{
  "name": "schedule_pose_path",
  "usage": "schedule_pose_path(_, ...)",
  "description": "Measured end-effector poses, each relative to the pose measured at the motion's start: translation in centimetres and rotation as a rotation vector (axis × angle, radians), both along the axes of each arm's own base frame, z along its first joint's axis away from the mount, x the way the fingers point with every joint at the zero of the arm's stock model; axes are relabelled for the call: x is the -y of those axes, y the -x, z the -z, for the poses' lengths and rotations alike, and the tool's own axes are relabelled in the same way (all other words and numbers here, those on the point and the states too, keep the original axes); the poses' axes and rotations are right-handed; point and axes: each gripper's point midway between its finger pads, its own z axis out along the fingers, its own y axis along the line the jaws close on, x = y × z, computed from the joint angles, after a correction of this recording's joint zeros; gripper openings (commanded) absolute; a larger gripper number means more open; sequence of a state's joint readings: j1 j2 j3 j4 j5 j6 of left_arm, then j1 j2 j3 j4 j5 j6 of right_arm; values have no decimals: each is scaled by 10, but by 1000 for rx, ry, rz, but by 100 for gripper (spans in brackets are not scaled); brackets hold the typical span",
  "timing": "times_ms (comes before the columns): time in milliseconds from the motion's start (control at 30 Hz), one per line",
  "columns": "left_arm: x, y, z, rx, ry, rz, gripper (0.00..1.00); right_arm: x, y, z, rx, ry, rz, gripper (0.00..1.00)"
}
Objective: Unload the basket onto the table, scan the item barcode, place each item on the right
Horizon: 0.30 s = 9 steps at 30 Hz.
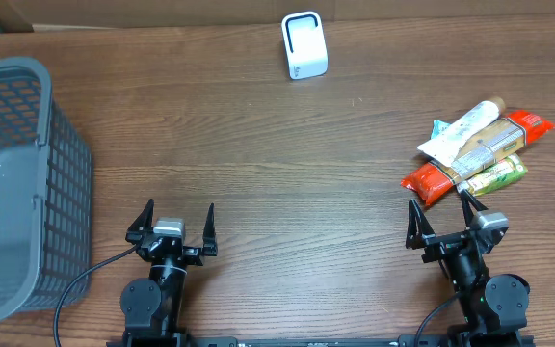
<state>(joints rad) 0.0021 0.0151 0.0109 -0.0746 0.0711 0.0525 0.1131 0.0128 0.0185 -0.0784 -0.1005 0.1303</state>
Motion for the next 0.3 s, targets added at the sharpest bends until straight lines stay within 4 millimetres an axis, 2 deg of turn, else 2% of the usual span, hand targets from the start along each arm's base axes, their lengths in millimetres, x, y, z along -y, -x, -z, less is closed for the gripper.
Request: schedule_pose_path(300,0,0,0,0,0,0,100,0,0,0,0,0,0,100)
